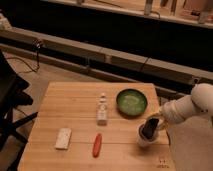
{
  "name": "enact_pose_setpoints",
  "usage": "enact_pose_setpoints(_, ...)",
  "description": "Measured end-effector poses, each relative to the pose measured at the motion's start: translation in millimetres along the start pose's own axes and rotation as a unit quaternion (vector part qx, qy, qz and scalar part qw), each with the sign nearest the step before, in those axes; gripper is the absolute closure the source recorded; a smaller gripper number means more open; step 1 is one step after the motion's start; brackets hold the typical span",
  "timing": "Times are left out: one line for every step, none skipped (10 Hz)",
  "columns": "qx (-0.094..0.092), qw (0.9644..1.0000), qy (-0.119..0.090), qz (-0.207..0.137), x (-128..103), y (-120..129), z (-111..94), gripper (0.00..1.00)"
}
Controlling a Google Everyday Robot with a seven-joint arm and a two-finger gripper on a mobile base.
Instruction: Place the eraser in the ceramic cup
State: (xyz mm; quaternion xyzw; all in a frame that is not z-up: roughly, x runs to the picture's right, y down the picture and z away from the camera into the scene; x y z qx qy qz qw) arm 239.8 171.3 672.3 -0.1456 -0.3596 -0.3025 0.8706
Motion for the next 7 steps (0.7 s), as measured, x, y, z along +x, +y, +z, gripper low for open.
enact_pose_setpoints(-0.003, 1.0000, -0.003, -0.001, -2.4, 2.7, 2.1, 0.35)
enact_pose_setpoints(-0.004, 1.0000, -0.005, -0.003, -4.2, 4.6, 4.1, 0.35)
enact_pose_setpoints(-0.005, 1.0000, -0.005, -0.003, -4.7, 4.7, 4.7, 0.35)
enact_pose_setpoints(-0.005, 1.0000, -0.005, -0.004, -5.0, 4.4, 4.6, 0.35)
enact_pose_setpoints(-0.004, 1.0000, -0.005, -0.005, -4.7, 4.0, 3.7, 0.35)
enact_pose_setpoints(-0.002, 1.0000, -0.003, -0.007, -4.7, 2.7, 1.8, 0.35)
enact_pose_setpoints(0.000, 1.0000, -0.002, -0.006, -4.1, 1.9, -0.1, 0.35)
